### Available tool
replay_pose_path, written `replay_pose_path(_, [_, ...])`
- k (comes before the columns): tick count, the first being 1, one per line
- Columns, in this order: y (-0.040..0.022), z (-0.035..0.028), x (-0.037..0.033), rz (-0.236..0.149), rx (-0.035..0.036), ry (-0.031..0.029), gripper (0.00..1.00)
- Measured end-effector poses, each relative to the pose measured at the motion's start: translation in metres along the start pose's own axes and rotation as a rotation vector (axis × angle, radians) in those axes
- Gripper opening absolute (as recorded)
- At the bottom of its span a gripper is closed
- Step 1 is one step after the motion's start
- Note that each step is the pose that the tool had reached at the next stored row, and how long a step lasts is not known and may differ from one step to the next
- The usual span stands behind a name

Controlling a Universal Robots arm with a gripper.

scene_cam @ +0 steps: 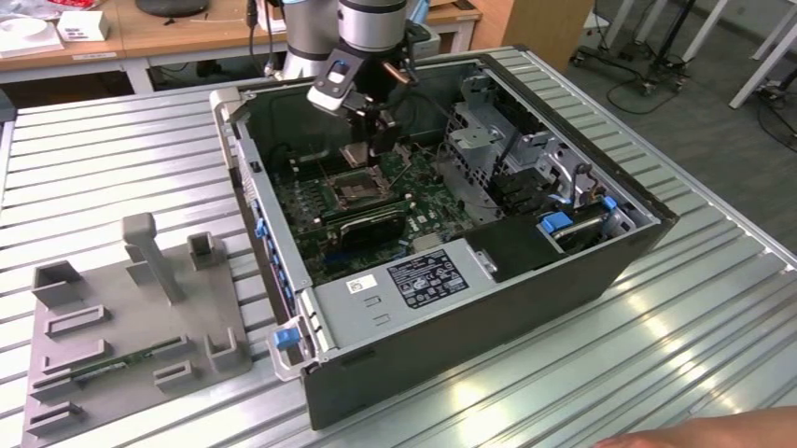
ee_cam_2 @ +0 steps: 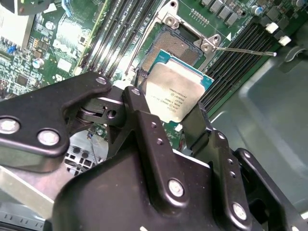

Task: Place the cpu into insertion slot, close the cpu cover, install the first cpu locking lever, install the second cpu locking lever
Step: 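Place the cpu into insertion slot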

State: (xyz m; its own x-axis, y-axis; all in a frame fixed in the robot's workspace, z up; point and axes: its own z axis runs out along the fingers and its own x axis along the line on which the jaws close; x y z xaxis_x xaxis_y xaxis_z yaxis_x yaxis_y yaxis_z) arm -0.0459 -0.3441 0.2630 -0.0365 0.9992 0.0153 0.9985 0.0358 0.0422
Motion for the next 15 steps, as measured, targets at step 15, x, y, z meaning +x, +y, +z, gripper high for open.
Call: replay_pose_path(15, [0.0, 0.0006, 0.0, 0.109, -0.0017, -0.0023, 0.54])
